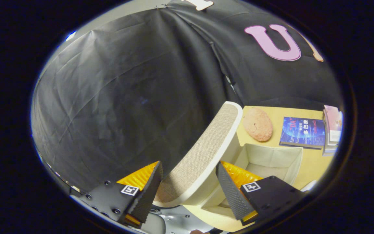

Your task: Open the storage box then place both shoes into the box .Put the left shoe in first, then the right shoe, with the right side of both shoes facing outward in a uniform manner.

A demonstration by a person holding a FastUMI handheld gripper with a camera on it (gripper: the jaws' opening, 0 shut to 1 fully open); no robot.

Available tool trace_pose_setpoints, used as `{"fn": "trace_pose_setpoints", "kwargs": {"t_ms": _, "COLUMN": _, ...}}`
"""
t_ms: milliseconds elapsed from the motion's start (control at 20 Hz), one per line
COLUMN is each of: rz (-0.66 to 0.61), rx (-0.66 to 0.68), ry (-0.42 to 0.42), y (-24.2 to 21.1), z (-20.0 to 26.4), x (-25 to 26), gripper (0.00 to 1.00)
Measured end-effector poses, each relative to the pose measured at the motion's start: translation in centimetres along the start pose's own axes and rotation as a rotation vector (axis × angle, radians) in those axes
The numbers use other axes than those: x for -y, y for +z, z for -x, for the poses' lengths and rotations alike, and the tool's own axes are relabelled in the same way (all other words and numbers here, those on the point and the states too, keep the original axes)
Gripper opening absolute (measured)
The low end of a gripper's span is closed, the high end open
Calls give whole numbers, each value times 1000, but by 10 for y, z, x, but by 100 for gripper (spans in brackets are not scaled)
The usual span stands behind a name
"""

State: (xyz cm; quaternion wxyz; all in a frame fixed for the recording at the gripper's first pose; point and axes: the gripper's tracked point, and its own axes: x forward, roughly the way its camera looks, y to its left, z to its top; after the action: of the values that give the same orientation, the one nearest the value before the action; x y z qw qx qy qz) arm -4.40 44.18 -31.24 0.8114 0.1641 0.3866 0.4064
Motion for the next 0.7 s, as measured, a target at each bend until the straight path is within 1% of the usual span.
{"fn": "trace_pose_setpoints", "kwargs": {"t_ms": 200, "rz": -44, "rx": 44, "ry": 19, "y": 19, "z": 4, "x": -5, "gripper": 99}}
{"fn": "trace_pose_setpoints", "kwargs": {"t_ms": 450, "rz": -41, "rx": 31, "ry": 52, "y": 15, "z": 5, "x": -21, "gripper": 99}}
{"fn": "trace_pose_setpoints", "kwargs": {"t_ms": 700, "rz": 4, "rx": 15, "ry": 13, "y": 3, "z": 14, "x": -7, "gripper": 99}}
